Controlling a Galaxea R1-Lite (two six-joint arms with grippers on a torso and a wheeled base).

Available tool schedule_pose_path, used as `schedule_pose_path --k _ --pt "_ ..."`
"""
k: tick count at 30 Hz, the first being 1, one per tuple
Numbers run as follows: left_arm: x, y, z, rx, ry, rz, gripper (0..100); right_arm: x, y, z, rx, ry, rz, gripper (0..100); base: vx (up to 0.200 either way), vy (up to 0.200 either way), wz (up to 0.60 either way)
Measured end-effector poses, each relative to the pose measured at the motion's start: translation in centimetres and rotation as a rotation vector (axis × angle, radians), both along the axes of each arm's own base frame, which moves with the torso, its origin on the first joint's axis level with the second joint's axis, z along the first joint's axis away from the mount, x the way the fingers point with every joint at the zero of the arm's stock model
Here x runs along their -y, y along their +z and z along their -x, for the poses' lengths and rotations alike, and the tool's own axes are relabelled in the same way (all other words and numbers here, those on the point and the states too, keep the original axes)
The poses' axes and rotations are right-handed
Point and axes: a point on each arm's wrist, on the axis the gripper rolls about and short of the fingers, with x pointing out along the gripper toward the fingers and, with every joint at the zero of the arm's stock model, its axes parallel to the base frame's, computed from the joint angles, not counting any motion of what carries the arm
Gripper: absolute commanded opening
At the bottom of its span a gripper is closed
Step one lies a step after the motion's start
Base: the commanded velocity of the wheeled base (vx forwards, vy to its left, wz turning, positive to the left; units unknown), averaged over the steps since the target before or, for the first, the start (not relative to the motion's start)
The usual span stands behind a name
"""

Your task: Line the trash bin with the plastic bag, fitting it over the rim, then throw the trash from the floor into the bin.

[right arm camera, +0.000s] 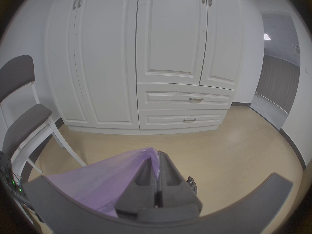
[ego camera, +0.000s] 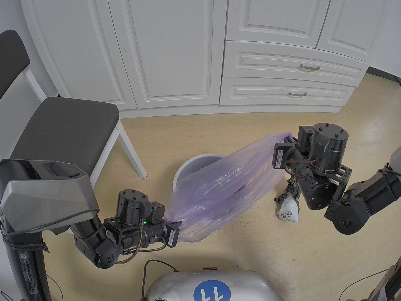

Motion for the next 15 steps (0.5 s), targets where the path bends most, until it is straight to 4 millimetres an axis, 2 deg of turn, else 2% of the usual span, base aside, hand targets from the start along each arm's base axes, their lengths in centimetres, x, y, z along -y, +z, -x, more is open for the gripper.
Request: schedule_pose_path --k 15 --pt "-0.5 2.7 1.1 0.144 -0.014 0.08 0 1.6 -1.1 0.8 -0.045 0.053 0.081 0 0.0 0.0 0.0"
